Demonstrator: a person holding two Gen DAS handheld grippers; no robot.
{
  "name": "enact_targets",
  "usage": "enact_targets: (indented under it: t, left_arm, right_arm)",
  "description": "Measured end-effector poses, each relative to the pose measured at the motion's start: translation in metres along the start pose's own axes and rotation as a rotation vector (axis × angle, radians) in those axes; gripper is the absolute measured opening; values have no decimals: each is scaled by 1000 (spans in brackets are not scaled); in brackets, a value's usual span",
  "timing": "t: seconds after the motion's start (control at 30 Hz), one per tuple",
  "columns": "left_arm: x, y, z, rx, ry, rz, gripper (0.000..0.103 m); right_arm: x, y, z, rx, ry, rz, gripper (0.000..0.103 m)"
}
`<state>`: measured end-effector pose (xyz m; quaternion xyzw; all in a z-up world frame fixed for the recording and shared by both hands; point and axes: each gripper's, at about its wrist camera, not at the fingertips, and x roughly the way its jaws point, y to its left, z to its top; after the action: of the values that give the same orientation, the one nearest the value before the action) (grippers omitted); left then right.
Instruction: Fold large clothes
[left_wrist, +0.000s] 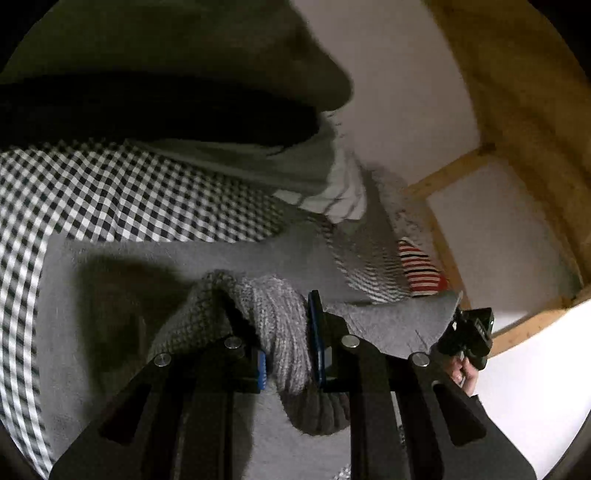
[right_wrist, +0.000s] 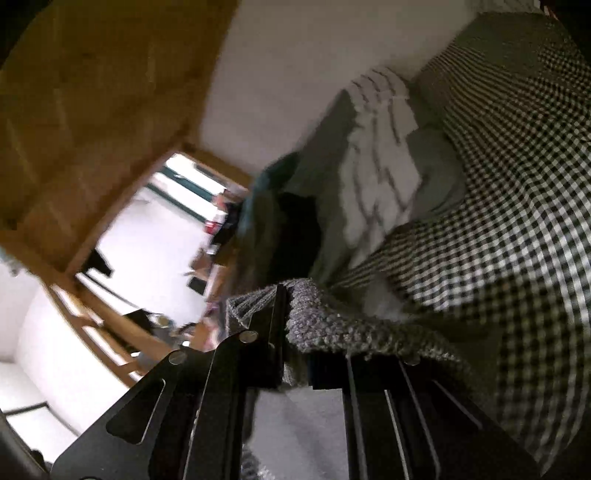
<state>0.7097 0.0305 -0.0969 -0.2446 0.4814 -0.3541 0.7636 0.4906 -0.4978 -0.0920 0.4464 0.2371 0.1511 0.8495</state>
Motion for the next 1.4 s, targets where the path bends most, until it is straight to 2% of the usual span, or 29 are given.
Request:
enact_targets:
  t: [0.2, 0.37, 0.4, 0.47, 0.5, 0.57, 0.6, 0.67, 0.7, 0.73, 0.8, 0.83, 0.9, 0.93, 0.97, 1.03, 1.07, 1.13, 1.17, 1.2, 1.23, 1.33, 1.37, 1.4]
  left_arm:
    - [44, 40, 35, -107, 126, 0, 19]
    - [61, 54, 66, -113, 225, -41, 24]
    - [62, 51, 72, -93, 245, -53, 29]
    - [57, 44, 79, -38, 252, -68, 49]
    - [50, 36, 84, 7, 236, -73, 99]
    - [27, 27, 96, 92, 119, -7, 98]
    - [12, 29, 105, 100, 61, 15, 98]
    - [-11, 41, 116, 44, -8, 27, 98]
    - [-16, 42, 116, 36, -7, 18, 98]
    - [-20, 39, 111, 41, 7, -15, 98]
    - [-17, 21, 91, 70, 57, -112, 98]
    - [-10, 9, 78, 90, 97, -161, 98]
    - [22, -18, 40, 148, 216, -206, 98]
    - [43, -27, 21, 172, 275, -171, 98]
    - [71, -31, 0, 200, 344, -70, 98]
    - [102, -24, -16, 228, 390, 73, 97]
    - [107, -16, -15, 215, 372, 87, 97]
    - [96, -3, 0, 104, 313, 52, 97]
    - [83, 3, 10, 68, 253, 89, 97]
    - [69, 9, 19, 90, 187, 182, 97]
    - [61, 15, 25, 97, 160, 229, 97]
    - [34, 56, 37, 33, 106, 350, 97]
    - [24, 65, 38, 30, 79, 382, 97]
    - [11, 76, 40, 19, 45, 466, 97]
  right_arm:
    - [64, -50, 36, 105, 97, -180, 9]
    - [106, -81, 60, 205, 173, -290, 11]
    - [112, -82, 65, 201, 184, -306, 12]
    - [128, -78, 76, 156, 230, -346, 14]
    - [136, -74, 82, 135, 256, -358, 14]
    - [140, -68, 90, 109, 270, -362, 15]
    - [141, -65, 93, 96, 273, -368, 15]
    - [145, -57, 102, 72, 297, -382, 15]
    - [147, -52, 104, 59, 309, -386, 16]
    - [148, -48, 104, 41, 319, -395, 22]
    - [153, -38, 104, 12, 332, -388, 53]
    - [152, -32, 104, -6, 309, -393, 96]
    - [146, -24, 109, -26, 236, -420, 100]
    - [144, -24, 111, 0, 221, -403, 100]
    - [141, -25, 113, 32, 201, -382, 100]
    - [132, -20, 113, 42, 176, -362, 100]
    - [128, -16, 110, 32, 188, -353, 100]
    - [119, -5, 102, -8, 217, -352, 100]
    - [114, 2, 94, -49, 240, -356, 100]
    - [110, 6, 87, -79, 260, -361, 100]
    - [108, 12, 73, -124, 299, -383, 100]
    - [114, 22, 26, -234, 431, -436, 100]
    - [118, 25, 8, -284, 488, -474, 100]
    - [122, 28, -11, -351, 539, -539, 100]
